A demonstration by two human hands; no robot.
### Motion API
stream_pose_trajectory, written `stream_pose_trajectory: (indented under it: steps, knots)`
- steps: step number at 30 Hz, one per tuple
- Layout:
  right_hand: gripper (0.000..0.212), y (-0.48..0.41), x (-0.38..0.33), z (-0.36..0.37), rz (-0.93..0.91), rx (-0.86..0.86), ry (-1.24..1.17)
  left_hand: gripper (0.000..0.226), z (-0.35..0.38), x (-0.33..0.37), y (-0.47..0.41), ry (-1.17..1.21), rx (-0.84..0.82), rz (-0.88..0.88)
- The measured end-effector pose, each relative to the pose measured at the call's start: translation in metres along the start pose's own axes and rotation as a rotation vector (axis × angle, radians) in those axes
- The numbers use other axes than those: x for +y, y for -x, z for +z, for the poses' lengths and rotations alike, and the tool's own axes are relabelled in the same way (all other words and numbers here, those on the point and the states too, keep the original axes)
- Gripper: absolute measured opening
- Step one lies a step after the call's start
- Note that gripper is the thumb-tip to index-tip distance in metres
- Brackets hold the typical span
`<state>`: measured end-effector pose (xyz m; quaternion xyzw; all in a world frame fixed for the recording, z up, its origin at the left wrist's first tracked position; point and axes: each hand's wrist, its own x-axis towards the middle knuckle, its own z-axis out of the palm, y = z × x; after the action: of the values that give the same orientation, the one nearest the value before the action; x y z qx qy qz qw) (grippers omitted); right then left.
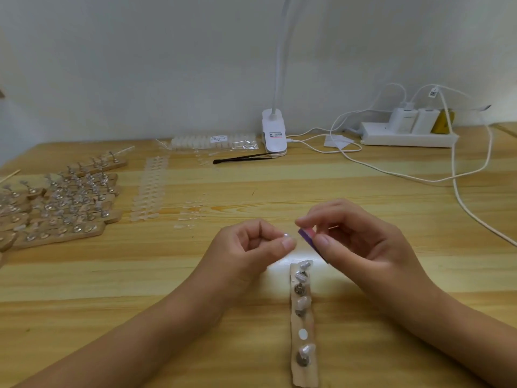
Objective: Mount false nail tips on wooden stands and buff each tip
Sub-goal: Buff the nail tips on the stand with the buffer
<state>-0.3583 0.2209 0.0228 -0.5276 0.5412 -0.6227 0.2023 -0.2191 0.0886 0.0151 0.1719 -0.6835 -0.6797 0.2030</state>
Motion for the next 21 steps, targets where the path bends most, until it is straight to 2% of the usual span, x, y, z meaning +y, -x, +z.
stream_pose_trajectory:
  steps: [3, 7, 11, 16, 19, 21]
  knots:
    - [0.015, -0.0026, 0.0020, 0.0029, 0.032, 0.082, -0.101, 0.007, 0.0029, 0.0001, 0.0025, -0.046, -0.026, 0.008]
    - [0.020, 0.0034, 0.0023, 0.0042, 0.027, 0.026, -0.100, 0.010, 0.0011, 0.0012, 0.0011, -0.003, 0.007, 0.009]
    - [0.023, 0.0014, 0.0008, 0.0059, 0.005, 0.064, -0.111, 0.011, 0.0041, -0.0001, 0.0039, -0.079, -0.068, 0.045]
    - [0.022, 0.0044, 0.0015, 0.0072, -0.036, -0.001, -0.085, 0.011, 0.0000, 0.0000, 0.0019, -0.014, -0.002, 0.026]
    - [0.025, -0.0013, 0.0006, 0.0044, -0.015, 0.053, -0.089, 0.010, 0.0033, -0.0010, 0.0053, -0.094, -0.093, 0.039]
    - [0.024, -0.0016, 0.0011, 0.0019, -0.011, 0.068, -0.073, 0.012, 0.0031, -0.0015, 0.0045, -0.082, -0.080, 0.042]
